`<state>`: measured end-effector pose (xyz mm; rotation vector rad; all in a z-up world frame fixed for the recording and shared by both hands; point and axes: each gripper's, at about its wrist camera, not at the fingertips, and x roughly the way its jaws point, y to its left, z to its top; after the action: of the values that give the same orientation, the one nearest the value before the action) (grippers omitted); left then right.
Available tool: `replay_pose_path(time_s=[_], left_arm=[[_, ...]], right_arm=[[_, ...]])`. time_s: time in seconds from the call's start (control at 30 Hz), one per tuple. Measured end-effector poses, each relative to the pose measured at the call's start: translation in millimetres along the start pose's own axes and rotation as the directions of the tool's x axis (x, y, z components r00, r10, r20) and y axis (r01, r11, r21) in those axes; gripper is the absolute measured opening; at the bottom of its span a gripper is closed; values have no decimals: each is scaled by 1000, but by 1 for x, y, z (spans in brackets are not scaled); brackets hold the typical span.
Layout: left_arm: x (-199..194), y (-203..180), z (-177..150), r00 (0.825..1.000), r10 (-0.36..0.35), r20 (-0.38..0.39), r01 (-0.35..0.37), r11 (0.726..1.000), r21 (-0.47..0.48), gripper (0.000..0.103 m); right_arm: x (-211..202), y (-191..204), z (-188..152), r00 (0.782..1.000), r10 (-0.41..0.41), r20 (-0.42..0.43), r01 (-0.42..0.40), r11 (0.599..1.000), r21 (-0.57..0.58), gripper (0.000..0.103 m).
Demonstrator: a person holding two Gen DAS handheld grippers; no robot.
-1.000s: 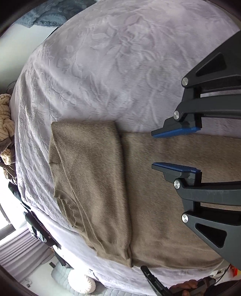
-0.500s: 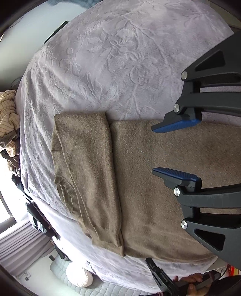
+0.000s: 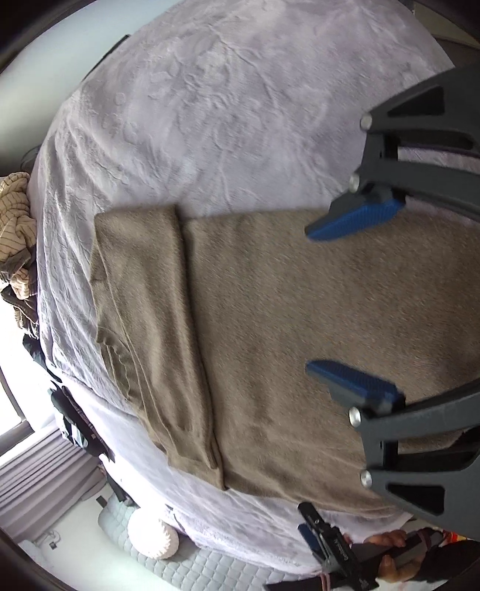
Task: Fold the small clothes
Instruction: 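Move both open grippers toward the sweater hem, then grasp the brown sweater hem with both grippers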
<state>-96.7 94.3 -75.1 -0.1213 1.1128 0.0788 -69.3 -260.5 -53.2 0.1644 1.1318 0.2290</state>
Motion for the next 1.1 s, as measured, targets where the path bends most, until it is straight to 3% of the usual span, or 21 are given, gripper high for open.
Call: replay_pose_path(time_s=[0.07,0.2,0.43,0.57,0.7,0.87,0.97,1.1], left_arm=[[-1,6,-7,1000,-13,-6,13,1000,-14,102],[-9,20,-31,995,-104,-2,104,994,-20,102],[-29,24,-79,973,-230,-23,231,970,76,102],[-34,20,-99,947,-313,-70,319,943,93,102],[-40,11,-112,941,-332,-74,339,931,133,102],[-41,9,-119,891,-444,-96,451,889,76,102],[-35,7,-123,880,-464,-102,471,880,62,102],[-30,11,-128,840,-531,-109,532,846,-19,102]], right_arm=[[-3,-2,-7,1000,26,1,-26,1000,6,73],[-14,-13,-27,995,95,7,-96,995,25,73],[-35,-38,-74,977,210,20,-211,977,43,73],[-35,-54,-107,955,297,-8,-295,952,86,73],[-21,-55,-133,933,357,-54,-352,932,83,73],[7,-42,-142,914,395,-89,-391,918,63,73],[18,-34,-142,899,427,-98,-422,904,66,74],[20,-26,-145,876,469,-110,-466,883,47,74]])
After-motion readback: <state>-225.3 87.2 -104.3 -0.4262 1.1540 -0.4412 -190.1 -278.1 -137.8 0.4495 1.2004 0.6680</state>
